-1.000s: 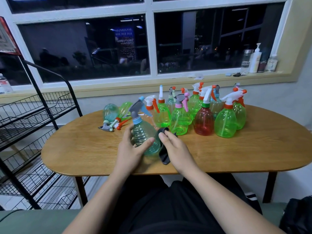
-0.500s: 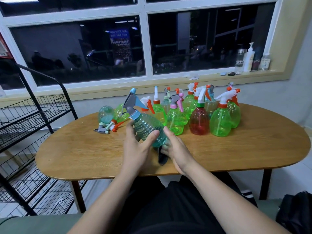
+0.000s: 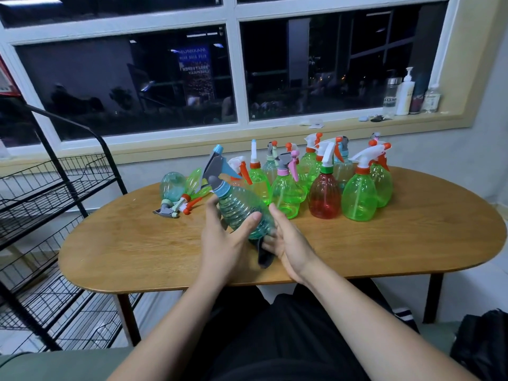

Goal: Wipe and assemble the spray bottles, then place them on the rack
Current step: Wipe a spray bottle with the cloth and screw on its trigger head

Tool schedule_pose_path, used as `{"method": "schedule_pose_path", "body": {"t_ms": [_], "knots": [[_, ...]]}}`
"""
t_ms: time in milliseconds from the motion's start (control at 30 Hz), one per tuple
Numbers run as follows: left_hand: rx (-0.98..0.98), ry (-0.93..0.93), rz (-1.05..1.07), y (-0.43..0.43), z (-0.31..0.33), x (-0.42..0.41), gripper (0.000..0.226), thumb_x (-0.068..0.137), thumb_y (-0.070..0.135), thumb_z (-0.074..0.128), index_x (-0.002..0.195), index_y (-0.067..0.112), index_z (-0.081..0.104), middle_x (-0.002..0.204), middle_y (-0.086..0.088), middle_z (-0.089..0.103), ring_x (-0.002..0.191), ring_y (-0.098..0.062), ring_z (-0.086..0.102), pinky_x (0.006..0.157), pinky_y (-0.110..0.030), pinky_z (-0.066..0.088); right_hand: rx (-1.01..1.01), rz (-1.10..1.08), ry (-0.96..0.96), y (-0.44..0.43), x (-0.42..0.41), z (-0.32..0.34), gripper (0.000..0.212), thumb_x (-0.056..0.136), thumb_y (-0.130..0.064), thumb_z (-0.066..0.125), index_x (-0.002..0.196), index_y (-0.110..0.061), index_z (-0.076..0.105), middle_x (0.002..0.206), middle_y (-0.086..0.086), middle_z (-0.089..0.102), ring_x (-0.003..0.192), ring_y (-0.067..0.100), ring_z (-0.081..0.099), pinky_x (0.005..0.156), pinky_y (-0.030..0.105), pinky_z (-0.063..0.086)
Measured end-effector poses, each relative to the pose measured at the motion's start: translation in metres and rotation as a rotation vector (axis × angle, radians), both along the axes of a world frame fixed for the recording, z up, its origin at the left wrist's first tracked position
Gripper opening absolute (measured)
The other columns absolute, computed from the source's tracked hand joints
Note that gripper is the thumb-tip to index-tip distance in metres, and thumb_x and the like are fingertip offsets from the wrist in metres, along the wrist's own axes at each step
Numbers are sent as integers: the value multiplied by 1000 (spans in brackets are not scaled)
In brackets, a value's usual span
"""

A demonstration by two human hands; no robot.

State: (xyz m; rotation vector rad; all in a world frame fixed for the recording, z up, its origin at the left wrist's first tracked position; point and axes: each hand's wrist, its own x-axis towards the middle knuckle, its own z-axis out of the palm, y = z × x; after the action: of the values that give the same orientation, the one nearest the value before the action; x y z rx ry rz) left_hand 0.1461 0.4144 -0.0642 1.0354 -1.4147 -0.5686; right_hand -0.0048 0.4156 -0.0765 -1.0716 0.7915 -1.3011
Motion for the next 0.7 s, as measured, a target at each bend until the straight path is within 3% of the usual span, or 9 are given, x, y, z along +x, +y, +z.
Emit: {"method": "schedule_pose_path", "body": {"t_ms": [67, 133, 233, 300, 400, 567, 633, 700], "knots": [[-33, -27, 9, -2, 6, -6, 64, 85, 37, 89, 129, 43, 42, 120, 24, 68, 108, 12, 65, 92, -14, 49, 6, -1, 12, -1, -1, -2, 38, 109, -51, 48, 128, -26, 69, 92, -12, 79, 77, -2, 70, 92, 33, 50], [-61, -66, 42, -11, 9, -7, 67, 85, 38, 88, 130, 42, 39, 121, 34, 57, 109, 22, 57, 88, -4, 42, 11, -2, 36, -1, -1, 0, 41, 109, -49, 50, 132, -20, 70, 113, 2, 80, 101, 14, 76, 104, 41, 52], [-40, -88, 65, -27, 10, 3, 78, 83, 51, 86, 142, 32, 39, 121, 27, 61, 108, 18, 58, 92, -14, 48, 5, 20, 38, -6, -3, -5, 35, 108, -33, 59, 130, -8, 70, 120, 16, 78, 110, 28, 75, 101, 40, 55], [-25, -121, 107, -40, 8, 14, 81, 82, 56, 85, 144, 31, 40, 123, 17, 65, 110, 8, 62, 96, -25, 52, -21, -22, 87, -10, -5, -10, 25, 104, -12, 66, 127, -4, 69, 117, 15, 79, 109, 27, 75, 95, 35, 57], [-4, -180, 147, -58, 7, 31, 79, 80, 60, 86, 141, 36, 42, 124, 11, 71, 109, -6, 69, 95, -36, 56, -37, -93, 201, -13, -4, -16, 37, 98, 9, 65, 132, -5, 66, 117, 11, 80, 114, 30, 74, 99, 41, 58], [123, -324, 108, -77, 3, 43, 84, 80, 57, 87, 146, 31, 42, 119, 8, 70, 95, 1, 67, 80, -22, 54, -30, -117, 266, -10, -3, -14, 36, 101, 7, 62, 133, -9, 66, 116, 3, 81, 109, 25, 77, 100, 50, 58], [145, -367, 70, -85, 1, 42, 87, 79, 59, 86, 147, 33, 40, 123, 4, 71, 99, -8, 70, 87, -32, 60, -28, -117, 278, -8, -2, -13, 36, 102, 7, 61, 134, -8, 66, 116, 3, 81, 107, 25, 77, 99, 51, 57], [149, -420, 42, -93, 0, 38, 88, 79, 60, 86, 148, 35, 38, 124, 2, 72, 103, -13, 71, 89, -35, 60, -27, -120, 282, -7, -1, -12, 37, 102, 6, 61, 136, -8, 65, 117, 2, 80, 107, 30, 77, 96, 61, 55]]}}
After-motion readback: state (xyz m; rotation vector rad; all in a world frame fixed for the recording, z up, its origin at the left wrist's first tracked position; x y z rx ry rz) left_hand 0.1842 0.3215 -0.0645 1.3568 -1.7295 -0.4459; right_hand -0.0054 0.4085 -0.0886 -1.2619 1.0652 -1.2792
